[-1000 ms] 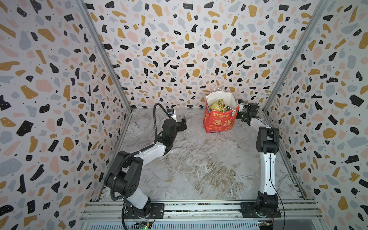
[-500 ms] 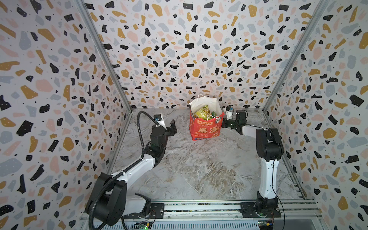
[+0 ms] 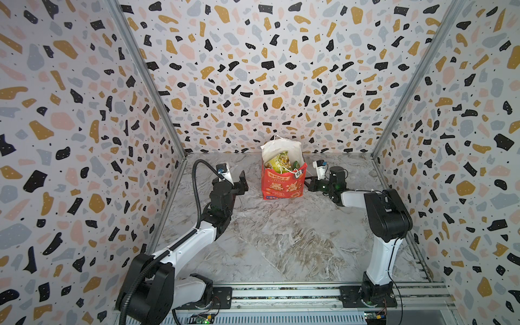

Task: Take the snacks out of the paper bag
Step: Move the paper bag to the top-center of the table.

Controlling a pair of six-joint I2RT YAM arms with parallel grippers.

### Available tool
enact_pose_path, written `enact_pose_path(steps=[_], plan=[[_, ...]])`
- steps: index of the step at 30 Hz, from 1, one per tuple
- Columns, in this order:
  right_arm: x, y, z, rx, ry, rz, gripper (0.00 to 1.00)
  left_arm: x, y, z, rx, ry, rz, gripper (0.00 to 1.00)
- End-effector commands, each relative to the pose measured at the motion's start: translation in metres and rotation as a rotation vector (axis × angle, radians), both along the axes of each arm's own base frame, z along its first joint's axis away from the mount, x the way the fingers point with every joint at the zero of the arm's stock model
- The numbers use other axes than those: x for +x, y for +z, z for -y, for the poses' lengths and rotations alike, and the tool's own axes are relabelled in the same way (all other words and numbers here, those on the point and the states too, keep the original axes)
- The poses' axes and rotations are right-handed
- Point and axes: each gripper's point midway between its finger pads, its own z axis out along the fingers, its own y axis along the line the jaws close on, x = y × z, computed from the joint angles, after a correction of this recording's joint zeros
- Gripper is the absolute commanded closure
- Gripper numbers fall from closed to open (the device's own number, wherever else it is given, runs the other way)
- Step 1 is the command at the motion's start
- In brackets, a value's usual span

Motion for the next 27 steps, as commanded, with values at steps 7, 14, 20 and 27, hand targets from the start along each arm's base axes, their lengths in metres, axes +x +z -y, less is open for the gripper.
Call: enact_pose_path(steps=[7, 14, 20, 27], plan=[[0.003, 0.057, 0.022, -0.051, -0.166, 0.042, 0.83, 0.02, 0.058, 0.009, 0.039, -0.066, 0.088, 0.15], [0.008, 0.095, 0.111, 0.35, -0.351, -0.168, 0.01, 0.03, 0.084, 0.025, 0.077, -0.156, 0.092, 0.14], [0.033, 0.135, 0.096, -0.023, -0.254, 0.029, 0.37, 0.041, 0.091, 0.054, 0.099, -0.298, 0.019, 0.14], [0.052, 0.177, 0.039, -0.322, -0.064, 0.231, 0.37, 0.045, 0.093, 0.067, 0.166, -0.347, -0.026, 0.16]])
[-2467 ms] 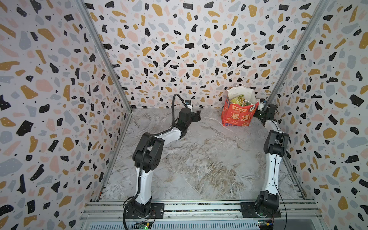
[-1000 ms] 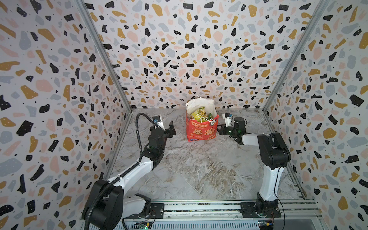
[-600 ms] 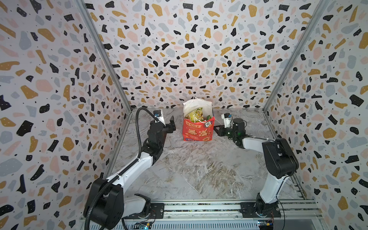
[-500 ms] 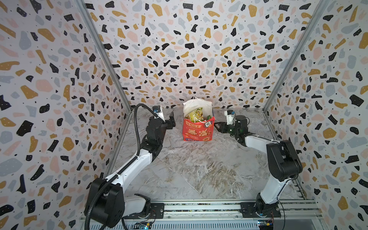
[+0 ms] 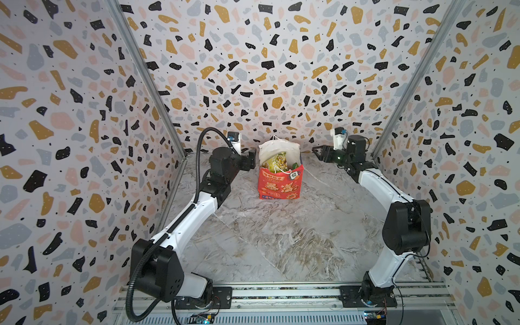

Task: Take the snacks out of the paper bag
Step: Move the paper bag to the top-center of the table, then pick up the paper bag from the top-center of the table.

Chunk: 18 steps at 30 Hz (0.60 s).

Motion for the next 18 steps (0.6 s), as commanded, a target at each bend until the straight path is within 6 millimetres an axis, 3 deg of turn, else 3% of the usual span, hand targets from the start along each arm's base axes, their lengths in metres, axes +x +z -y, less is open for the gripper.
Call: enact_pose_path(steps=[1, 5, 8, 14, 18], plan=[[0.006, -0.012, -0.006, -0.267, 0.06, 0.022, 0.37, -0.002, 0.001, 0.009, 0.058, -0.049, -0.02, 0.16], [0.025, -0.015, -0.038, -0.43, 0.127, 0.032, 0.35, -0.004, -0.002, 0.015, 0.065, -0.075, -0.026, 0.16], [0.039, -0.01, -0.05, -0.447, 0.147, 0.049, 0.29, -0.006, -0.006, 0.017, 0.062, -0.092, -0.026, 0.16], [0.04, -0.011, -0.072, -0.496, 0.204, 0.117, 0.18, -0.01, -0.008, 0.019, 0.061, -0.108, -0.026, 0.16], [0.039, -0.011, -0.076, -0.499, 0.216, 0.131, 0.17, -0.012, -0.007, 0.017, 0.059, -0.101, -0.011, 0.16]])
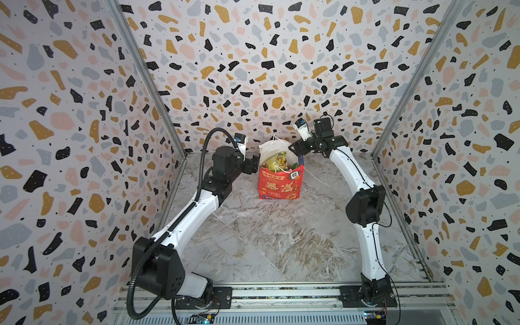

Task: Take the snacks out of the paper bag
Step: Pick up the paper bag from the top-center of the table.

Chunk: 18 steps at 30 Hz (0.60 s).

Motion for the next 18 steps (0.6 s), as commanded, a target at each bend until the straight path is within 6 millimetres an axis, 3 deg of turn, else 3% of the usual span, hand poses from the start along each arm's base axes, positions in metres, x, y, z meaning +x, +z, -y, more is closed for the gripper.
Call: enact_pose_path(steps=[1, 6, 9, 12, 15, 18], plan=[[-0.013, 0.038, 0.001, -0.021, 0.034, 0.08, 0.17, -0.005, 0.012, 0.002, -0.003, -0.017, 0.049, 0.16], [-0.021, 0.044, -0.002, -0.023, 0.06, 0.09, 0.16, -0.006, 0.013, 0.003, -0.012, -0.023, 0.058, 0.16], [-0.016, 0.046, 0.002, -0.054, 0.018, 0.117, 0.17, -0.005, 0.012, 0.005, -0.016, -0.027, 0.056, 0.16], [-0.008, 0.044, 0.009, -0.082, -0.047, 0.127, 0.29, -0.005, 0.014, 0.004, -0.017, -0.023, 0.06, 0.16], [0.001, 0.042, 0.013, -0.086, -0.095, 0.138, 0.54, -0.004, 0.014, 0.002, -0.015, -0.011, 0.06, 0.16], [0.003, 0.043, 0.011, -0.08, -0.092, 0.149, 0.62, -0.004, 0.014, 0.002, -0.016, -0.009, 0.063, 0.16]])
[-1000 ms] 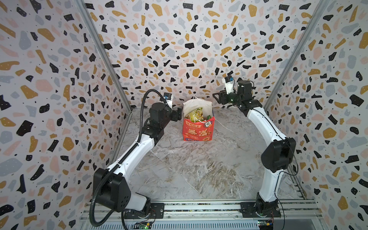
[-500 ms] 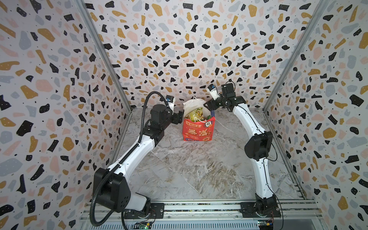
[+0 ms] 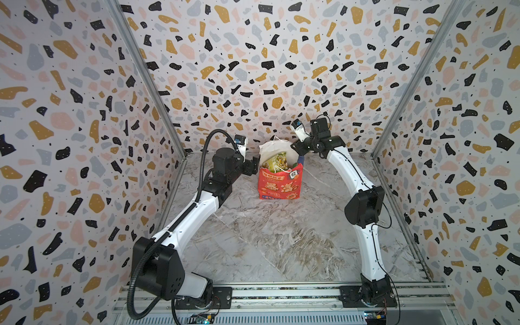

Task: Take the snacks out of the paper bag
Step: Pick up the paper bag from the top-center of the table.

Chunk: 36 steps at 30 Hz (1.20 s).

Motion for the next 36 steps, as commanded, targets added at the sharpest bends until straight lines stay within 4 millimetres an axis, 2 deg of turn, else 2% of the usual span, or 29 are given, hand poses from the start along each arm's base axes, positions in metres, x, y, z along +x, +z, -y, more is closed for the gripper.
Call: enact_pose_path(steps=[1, 3, 7, 12, 16, 20, 24, 26, 30, 36], plan=[[-0.002, 0.041, 0.007, 0.017, -0.033, 0.087, 0.67, -0.004, 0.015, 0.002, -0.013, -0.009, 0.058, 0.16], [-0.003, 0.045, 0.005, 0.025, -0.024, 0.091, 0.78, -0.004, 0.017, 0.0, -0.01, -0.002, 0.06, 0.16], [-0.008, 0.054, 0.0, 0.037, -0.001, 0.107, 0.82, -0.003, 0.019, -0.001, -0.011, 0.002, 0.072, 0.16], [0.002, 0.058, 0.012, 0.025, -0.076, 0.135, 0.99, 0.002, 0.019, 0.002, -0.019, 0.001, 0.069, 0.15], [0.01, 0.069, 0.018, 0.071, -0.121, 0.147, 1.0, 0.009, 0.021, 0.003, -0.02, 0.007, 0.073, 0.16], [0.006, 0.092, 0.02, 0.101, -0.125, 0.186, 1.0, 0.012, 0.03, 0.006, -0.028, 0.001, 0.085, 0.16], [-0.01, 0.119, 0.016, 0.131, -0.061, 0.225, 1.0, 0.012, 0.036, 0.009, -0.039, -0.013, 0.091, 0.17], [-0.019, 0.125, 0.013, 0.134, -0.022, 0.228, 1.0, 0.01, 0.037, 0.009, -0.044, -0.013, 0.089, 0.18], [-0.042, 0.123, 0.004, 0.101, 0.087, 0.227, 1.0, -0.001, 0.04, 0.006, -0.063, -0.007, 0.087, 0.2], [-0.074, 0.117, -0.004, 0.066, 0.209, 0.239, 1.0, -0.032, 0.038, 0.005, -0.138, 0.006, 0.099, 0.25]])
